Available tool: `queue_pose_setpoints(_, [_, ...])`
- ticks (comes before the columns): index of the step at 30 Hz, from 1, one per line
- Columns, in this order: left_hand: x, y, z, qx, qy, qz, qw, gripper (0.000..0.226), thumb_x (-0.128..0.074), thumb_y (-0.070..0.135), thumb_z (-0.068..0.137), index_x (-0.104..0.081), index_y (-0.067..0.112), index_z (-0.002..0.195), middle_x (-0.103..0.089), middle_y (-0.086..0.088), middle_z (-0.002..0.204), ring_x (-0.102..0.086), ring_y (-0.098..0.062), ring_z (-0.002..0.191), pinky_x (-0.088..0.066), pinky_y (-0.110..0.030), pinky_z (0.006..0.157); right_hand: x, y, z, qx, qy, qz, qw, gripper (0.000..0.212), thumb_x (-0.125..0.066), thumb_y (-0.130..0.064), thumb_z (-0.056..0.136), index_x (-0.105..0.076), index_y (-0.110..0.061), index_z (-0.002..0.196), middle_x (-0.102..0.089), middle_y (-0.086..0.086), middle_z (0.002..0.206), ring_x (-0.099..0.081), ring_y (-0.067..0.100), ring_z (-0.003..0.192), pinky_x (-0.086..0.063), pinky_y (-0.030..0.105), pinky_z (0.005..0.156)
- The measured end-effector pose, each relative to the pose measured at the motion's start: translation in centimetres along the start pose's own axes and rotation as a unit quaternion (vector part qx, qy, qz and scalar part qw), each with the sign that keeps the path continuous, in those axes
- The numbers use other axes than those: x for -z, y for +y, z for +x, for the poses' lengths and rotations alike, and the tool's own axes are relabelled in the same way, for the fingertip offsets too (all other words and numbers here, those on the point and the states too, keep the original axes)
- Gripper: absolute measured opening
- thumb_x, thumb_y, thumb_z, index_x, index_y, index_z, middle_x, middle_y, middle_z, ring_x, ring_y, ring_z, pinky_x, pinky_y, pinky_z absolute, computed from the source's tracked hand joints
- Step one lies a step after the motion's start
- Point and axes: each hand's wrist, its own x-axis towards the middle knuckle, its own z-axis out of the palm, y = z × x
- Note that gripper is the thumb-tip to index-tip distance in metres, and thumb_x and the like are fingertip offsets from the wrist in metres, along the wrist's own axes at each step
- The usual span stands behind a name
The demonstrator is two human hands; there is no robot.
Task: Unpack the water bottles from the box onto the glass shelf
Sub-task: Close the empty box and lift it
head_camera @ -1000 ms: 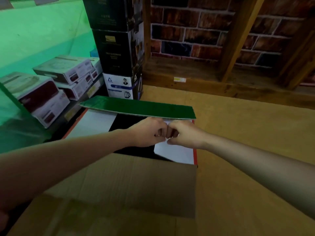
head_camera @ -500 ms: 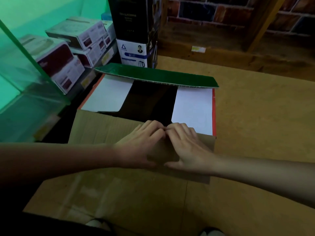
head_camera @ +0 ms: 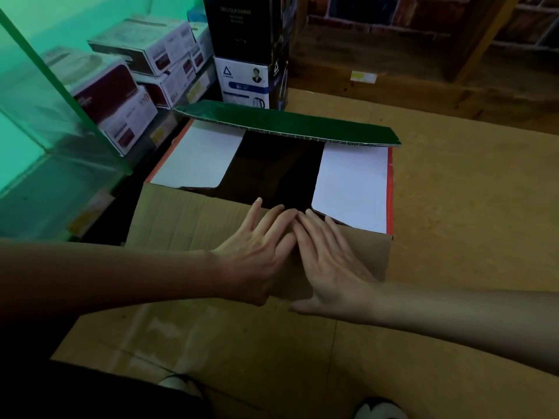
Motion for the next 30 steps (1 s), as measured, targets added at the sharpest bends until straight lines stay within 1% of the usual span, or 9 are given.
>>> queue_pose_setpoints(4, [2.2, -0.5, 0.9, -0.022, -0.095, 0.02, 0.995, 0.116, -0.07, 0.058, 0.067, -0.002, 0.008, 0.146, -0.003, -0.01, 0.153, -0.005, -0.03, 0.144, -0.009, -0.056, 0.117, 3.1, -1.0, 0.9, -0.045, -0.078, 0.019, 0.996, 0.117, -0.064, -0.062, 0.073, 0.01, -0.012, 0.149, 0.006, 0.006, 0.159, 0.01, 0.024, 0.147, 0.002, 0.041, 0.121])
queue_pose_setpoints(6, [4.1, -1.6, 1.4, -0.035, -0.144, -0.049, 0.988, 0.117, -0.074, 0.053, 0.066, 0.0, 0.011, 0.147, -0.006, -0.004, 0.152, -0.008, -0.026, 0.142, -0.013, -0.05, 0.118, 5.5, -1.0, 1.6, -0.055, -0.124, 0.034, 0.99, 0.11, -0.067, -0.06, 0.072, -0.002, -0.016, 0.148, -0.017, 0.006, 0.155, -0.017, 0.027, 0.143, -0.024, 0.041, 0.115])
queue_pose_setpoints(8, [6.3, -3.3, 2.0, -0.061, -0.201, -0.129, 0.969, 0.11, -0.075, 0.048, 0.067, -0.006, 0.017, 0.147, -0.021, 0.0, 0.142, -0.023, -0.023, 0.134, -0.03, -0.039, 0.112, 8.3, -0.9, 2.4, -0.068, -0.19, 0.073, 0.977, 0.097, -0.068, -0.053, 0.074, -0.014, -0.017, 0.146, -0.043, 0.005, 0.133, -0.047, 0.022, 0.118, -0.045, 0.03, 0.084])
queue_pose_setpoints(11, [9.5, -5.6, 2.7, -0.088, -0.258, -0.224, 0.936, 0.075, -0.073, 0.036, 0.075, -0.033, 0.018, 0.137, -0.039, 0.004, 0.121, -0.042, -0.013, 0.115, -0.044, -0.023, 0.094, 11.8, -0.3, 3.6, -0.067, -0.239, 0.14, 0.959, 0.062, -0.067, -0.041, 0.079, -0.044, -0.012, 0.129, -0.058, 0.002, 0.104, -0.057, 0.013, 0.085, -0.045, 0.021, 0.06])
queue_pose_setpoints(17, [12.4, -8.9, 4.6, -0.061, -0.152, -0.313, 0.935, 0.017, -0.062, 0.02, 0.086, -0.06, 0.015, 0.103, -0.064, 0.004, 0.094, -0.059, 0.001, 0.082, -0.05, -0.016, 0.071, 17.2, 2.4, 5.7, -0.038, -0.148, 0.197, 0.969, 0.019, -0.067, -0.027, 0.082, -0.072, -0.014, 0.095, -0.071, 0.003, 0.093, -0.065, 0.01, 0.08, -0.053, 0.033, 0.076])
queue_pose_setpoints(20, [12.6, -9.5, 5.4, -0.034, -0.099, -0.314, 0.944, 0.015, -0.063, 0.02, 0.086, -0.063, 0.011, 0.098, -0.064, -0.002, 0.087, -0.058, -0.011, 0.077, -0.046, -0.022, 0.07, 17.7, 3.5, 6.3, -0.042, -0.109, 0.219, 0.969, 0.012, -0.066, -0.019, 0.083, -0.073, -0.012, 0.09, -0.071, 0.007, 0.086, -0.061, 0.01, 0.071, -0.052, 0.034, 0.072])
queue_pose_setpoints(24, [12.2, -9.5, 6.1, -0.028, -0.058, -0.299, 0.952, 0.003, -0.062, 0.022, 0.085, -0.062, 0.019, 0.083, -0.057, 0.011, 0.071, -0.051, 0.003, 0.062, -0.04, -0.013, 0.06, 17.5, 4.0, 6.8, -0.046, -0.082, 0.21, 0.973, 0.013, -0.064, -0.017, 0.084, -0.074, -0.011, 0.09, -0.067, 0.006, 0.077, -0.057, 0.008, 0.065, -0.045, 0.024, 0.062])
queue_pose_setpoints(26, [12.0, -9.7, 6.5, -0.026, -0.031, -0.287, 0.957, 0.015, -0.061, 0.022, 0.085, -0.056, 0.029, 0.072, -0.051, 0.014, 0.064, -0.049, 0.005, 0.056, -0.036, -0.012, 0.057, 17.4, 4.5, 7.1, -0.052, -0.065, 0.196, 0.977, 0.014, -0.063, -0.017, 0.084, -0.074, -0.011, 0.091, -0.071, 0.01, 0.086, -0.059, 0.012, 0.07, -0.047, 0.026, 0.065])
queue_pose_setpoints(30, [10.9, -10.2, 7.4, 0.01, 0.03, -0.266, 0.964, 0.012, -0.058, 0.026, 0.088, -0.065, 0.016, 0.089, -0.056, 0.005, 0.073, -0.048, -0.003, 0.061, -0.036, -0.016, 0.059, 16.5, 5.3, 8.2, -0.072, 0.002, 0.127, 0.989, 0.014, -0.061, -0.023, 0.085, -0.073, -0.018, 0.092, -0.07, 0.001, 0.093, -0.063, 0.014, 0.086, -0.054, 0.033, 0.08])
